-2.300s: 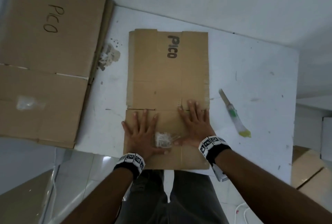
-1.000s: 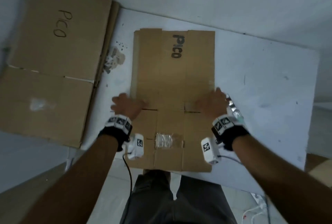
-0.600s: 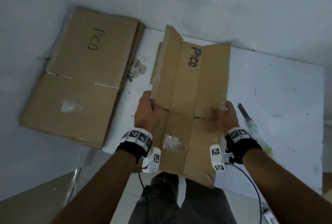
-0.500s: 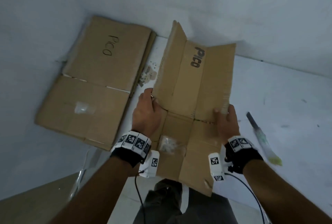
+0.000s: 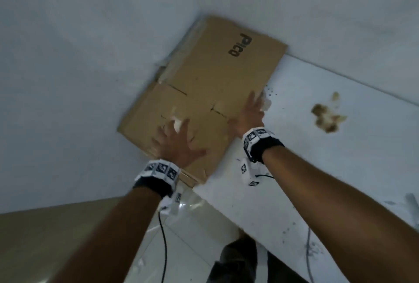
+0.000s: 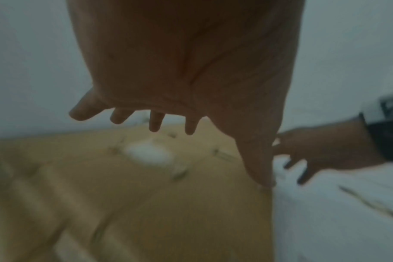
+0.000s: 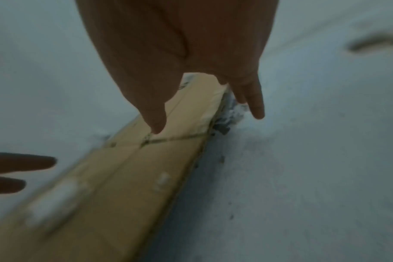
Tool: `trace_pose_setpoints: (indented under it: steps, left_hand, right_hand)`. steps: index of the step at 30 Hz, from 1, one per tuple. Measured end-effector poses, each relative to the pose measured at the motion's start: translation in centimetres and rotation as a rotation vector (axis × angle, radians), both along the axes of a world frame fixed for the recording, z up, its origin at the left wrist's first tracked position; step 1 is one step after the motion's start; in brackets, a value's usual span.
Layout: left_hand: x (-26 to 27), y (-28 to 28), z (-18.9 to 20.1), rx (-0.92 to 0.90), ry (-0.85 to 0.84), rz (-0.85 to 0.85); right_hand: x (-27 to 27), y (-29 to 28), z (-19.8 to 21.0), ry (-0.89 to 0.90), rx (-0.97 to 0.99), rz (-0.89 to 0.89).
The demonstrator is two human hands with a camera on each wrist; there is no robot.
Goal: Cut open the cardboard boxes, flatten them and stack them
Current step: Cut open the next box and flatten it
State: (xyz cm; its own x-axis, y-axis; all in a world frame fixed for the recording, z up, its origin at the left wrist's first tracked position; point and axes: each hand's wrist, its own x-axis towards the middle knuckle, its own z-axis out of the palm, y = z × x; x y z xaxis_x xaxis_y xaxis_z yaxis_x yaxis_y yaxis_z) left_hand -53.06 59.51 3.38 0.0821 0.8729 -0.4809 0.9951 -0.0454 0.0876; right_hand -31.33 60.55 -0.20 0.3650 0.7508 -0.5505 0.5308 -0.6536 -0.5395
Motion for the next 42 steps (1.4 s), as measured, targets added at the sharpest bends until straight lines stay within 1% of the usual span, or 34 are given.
trace_pose_setpoints:
  steps: [1, 2, 3, 4, 6, 8, 11, 13, 15, 17, 22, 24, 26, 27, 29, 30, 31, 32, 33, 34, 35, 36, 37, 38, 39, 42]
  left_hand:
    - [-0.6, -1.0, -2.1, -0.121, -0.008, 0.039]
    - [-1.0, -1.7, -3.9, -0.177, -0.013, 0.050]
    - [-1.4, -2.2, -5.1, -0.196, -0.008, 0.052]
    - [-1.8, -2.3, -6.0, -0.198, -0.003, 0.054]
    - [-2.6, -1.8, -7.0, -0.190, -0.017, 0.066]
    - [-3.7, -1.1, -8.0, -0.174, -0.053, 0.085]
    - [-4.2, -0.5, -8.2, -0.148, -0.092, 0.089]
    - [-4.4, -0.6, -7.9, -0.154, -0.100, 0.083]
    - [-5.0, -0.3, -8.0, -0.179, -0.092, 0.070]
    - [-5.1, 0.1, -8.3, -0.212, -0.091, 0.070]
    - [-5.2, 0.6, -8.9, -0.244, -0.086, 0.069]
    - [-5.0, 0.7, -8.3, -0.273, -0.058, 0.067]
    - [-4.5, 0.9, -7.5, -0.270, -0.013, 0.063]
    - [-3.8, 0.9, -7.0, -0.245, 0.018, 0.067]
    - [-2.0, 0.1, -5.6, -0.156, 0.112, 0.047]
    - [-0.9, -0.7, -4.8, -0.106, 0.168, -0.002]
    - [0.3, -1.9, -4.1, -0.052, 0.197, -0.087]
    - [1.6, -3.2, -3.7, 0.009, 0.167, -0.184]
    - [2.8, -4.7, -3.6, 0.049, 0.091, -0.270]
    - [4.1, -6.3, -3.7, 0.025, -0.010, -0.340]
    - [5.4, -8.0, -3.8, -0.083, -0.107, -0.401]
    - [6.7, -9.9, -4.1, -0.249, -0.167, -0.456]
    - [7.8, -11.8, -4.4, -0.422, -0.189, -0.507]
    - [8.9, -13.6, -4.7, -0.554, -0.180, -0.564]
    - [9.9, -15.5, -5.0, -0.624, -0.149, -0.636]
    - [11.6, -20.2, -6.3, -0.638, -0.031, -0.891]
  right_hand:
    - [-0.5, 0.6, -1.0, -0.087, -0.004, 0.136]
    - [-0.9, 1.2, -1.8, -0.154, -0.020, 0.273]
    - [-1.2, 1.7, -2.7, -0.214, -0.049, 0.393]
    - [-1.3, 2.3, -3.6, -0.273, -0.074, 0.481]
    - [-1.4, 3.4, -5.0, -0.356, -0.082, 0.558]
    - [-1.5, 4.4, -5.7, -0.418, -0.046, 0.592]
    - [-1.8, 6.4, -5.1, -0.534, 0.003, 0.623]
    - [-1.5, 8.4, -4.7, -0.506, 0.012, 0.589]
    - [-1.0, 10.8, -4.2, -0.427, -0.051, 0.586]
    - [-0.4, 11.8, -3.9, -0.387, -0.107, 0.600]
    - [-0.3, 11.6, -4.5, -0.382, -0.132, 0.618]
    - [0.1, 11.6, -3.8, -0.368, -0.140, 0.644]
    - [0.8, 10.7, -2.8, -0.393, -0.115, 0.672]
    - [1.2, 9.6, -2.1, -0.420, -0.078, 0.664]
    - [2.5, 5.7, -1.0, -0.448, 0.030, 0.586]
    - [3.2, 3.2, -0.5, -0.430, 0.058, 0.552]
    - [4.1, 0.3, -0.3, -0.392, 0.063, 0.534]
    - [5.1, -2.9, -0.1, -0.342, 0.048, 0.516]
    - [6.2, -6.3, -0.1, -0.294, 0.026, 0.484]
    - [7.3, -10.0, 0.0, -0.257, -0.003, 0.437]
    - [8.3, -14.0, 0.0, -0.231, -0.038, 0.384]
    - [9.3, -18.3, -0.1, -0.208, -0.085, 0.335]
    - [10.0, -22.8, -0.3, -0.187, -0.148, 0.289]
    - [10.7, -27.5, -0.7, -0.165, -0.226, 0.242]
    - [11.3, -32.3, -1.2, -0.140, -0.311, 0.196]
    - [11.6, -46.3, -2.1, -0.048, -0.524, 0.008]
